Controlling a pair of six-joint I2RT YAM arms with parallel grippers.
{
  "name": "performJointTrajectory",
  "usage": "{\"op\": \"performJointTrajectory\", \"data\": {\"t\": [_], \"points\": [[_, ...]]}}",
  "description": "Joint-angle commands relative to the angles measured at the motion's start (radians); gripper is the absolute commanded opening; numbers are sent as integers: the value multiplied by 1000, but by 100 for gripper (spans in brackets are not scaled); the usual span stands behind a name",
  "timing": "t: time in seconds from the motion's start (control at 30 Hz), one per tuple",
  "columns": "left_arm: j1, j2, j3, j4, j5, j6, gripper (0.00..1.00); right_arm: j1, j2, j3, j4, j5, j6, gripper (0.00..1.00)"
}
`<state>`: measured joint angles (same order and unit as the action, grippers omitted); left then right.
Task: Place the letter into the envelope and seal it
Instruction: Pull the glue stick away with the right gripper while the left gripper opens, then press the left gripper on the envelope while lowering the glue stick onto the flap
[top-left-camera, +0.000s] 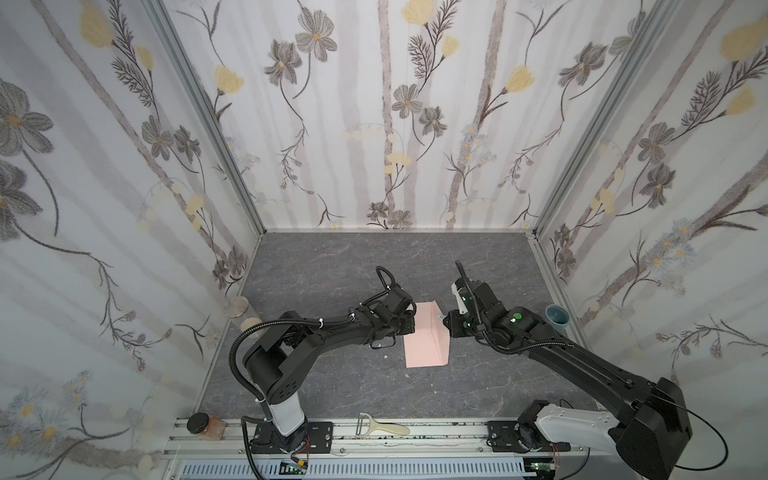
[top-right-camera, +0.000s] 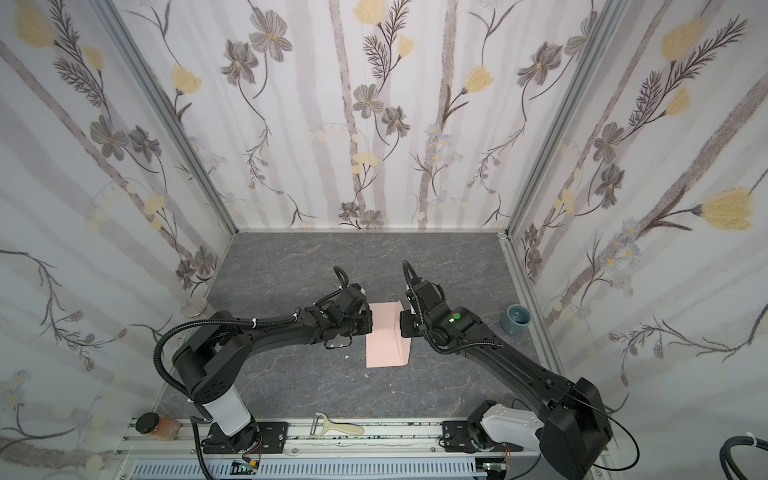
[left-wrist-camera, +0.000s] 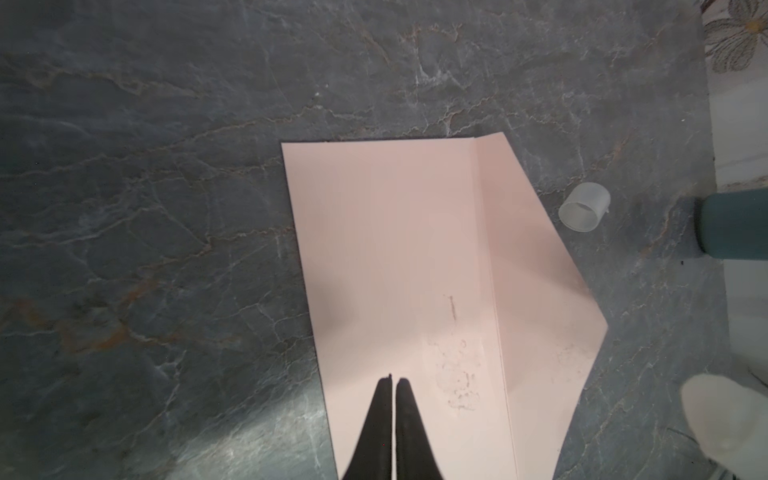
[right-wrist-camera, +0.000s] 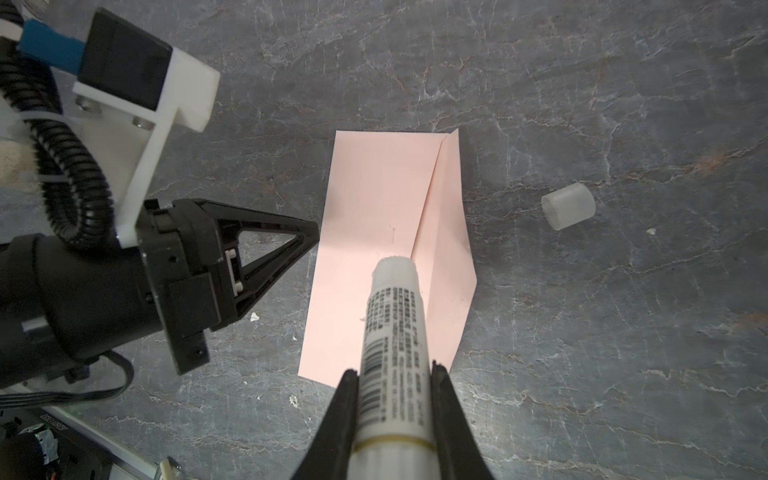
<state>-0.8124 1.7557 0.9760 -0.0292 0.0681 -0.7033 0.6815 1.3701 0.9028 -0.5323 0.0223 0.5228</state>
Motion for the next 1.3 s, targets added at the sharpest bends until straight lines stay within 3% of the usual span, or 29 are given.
{"op": "performJointTrajectory", "data": {"t": [0.0,0.37,0.5,0.7,0.73,0.87,0.93,1.27], "points": [[2,31,17,5,-9,37,0,6,20,-5,50,-27,23,0],[10,84,31,5,8,45,0,46,104,-33,108,-62,58,0],[12,80,31,5,11,41,17,46,121,-35,126,-71,61,0],[13,91,34,5,12,37,23,47,150,-40,146,-71,61,0],[13,93,34,5,12,37,22,47,154,-40,151,-71,62,0],[12,99,34,4,10,37,3,47,174,-39,158,-57,62,0],[13,99,30,4,9,33,0,46,183,-39,161,-50,65,0],[13,107,17,-11,21,7,0,53,219,-66,189,-26,86,0]]}}
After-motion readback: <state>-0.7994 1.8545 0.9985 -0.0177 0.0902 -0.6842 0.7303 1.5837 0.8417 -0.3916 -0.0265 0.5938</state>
